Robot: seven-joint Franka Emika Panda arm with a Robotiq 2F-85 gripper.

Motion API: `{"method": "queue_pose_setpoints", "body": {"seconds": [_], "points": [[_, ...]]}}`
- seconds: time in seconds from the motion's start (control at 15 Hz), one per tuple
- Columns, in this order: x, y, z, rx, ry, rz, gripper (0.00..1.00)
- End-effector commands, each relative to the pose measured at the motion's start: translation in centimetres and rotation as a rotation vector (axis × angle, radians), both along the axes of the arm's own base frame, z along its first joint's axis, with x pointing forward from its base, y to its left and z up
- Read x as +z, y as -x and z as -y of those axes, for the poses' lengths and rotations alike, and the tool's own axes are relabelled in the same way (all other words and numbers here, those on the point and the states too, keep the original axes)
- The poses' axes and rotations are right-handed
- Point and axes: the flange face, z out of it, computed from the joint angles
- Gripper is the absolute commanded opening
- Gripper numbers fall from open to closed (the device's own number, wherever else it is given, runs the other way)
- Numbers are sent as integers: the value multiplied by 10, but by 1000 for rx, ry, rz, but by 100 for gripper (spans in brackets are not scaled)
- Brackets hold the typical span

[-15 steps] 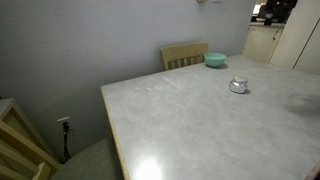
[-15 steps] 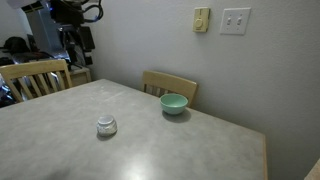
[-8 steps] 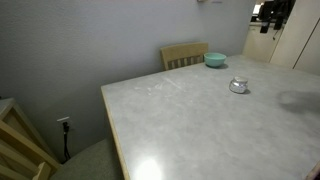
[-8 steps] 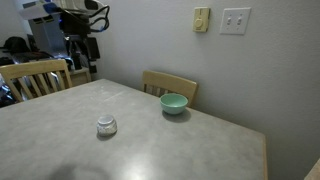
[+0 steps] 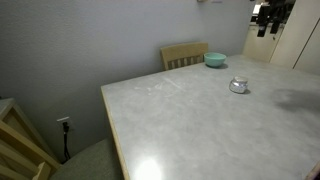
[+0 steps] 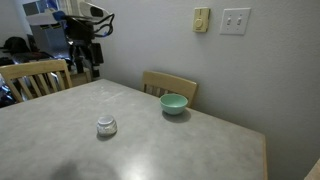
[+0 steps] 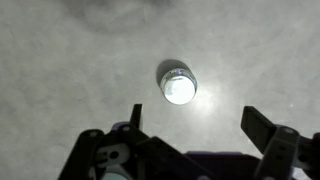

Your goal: Put the the silver lid on the table

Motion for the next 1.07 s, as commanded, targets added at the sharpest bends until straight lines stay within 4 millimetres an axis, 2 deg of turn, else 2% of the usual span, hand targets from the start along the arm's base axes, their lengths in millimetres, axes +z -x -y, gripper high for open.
{"method": "queue_pose_setpoints", "body": {"seconds": [0.0, 0.53, 0.73, 1.0], "points": [[-5, -9, 6, 2, -80, 33, 100], [-14, -13, 44, -81, -306, 169, 100], [-38, -17, 50, -101, -370, 175, 100], [-79, -21, 55, -135, -301, 156, 100]]}}
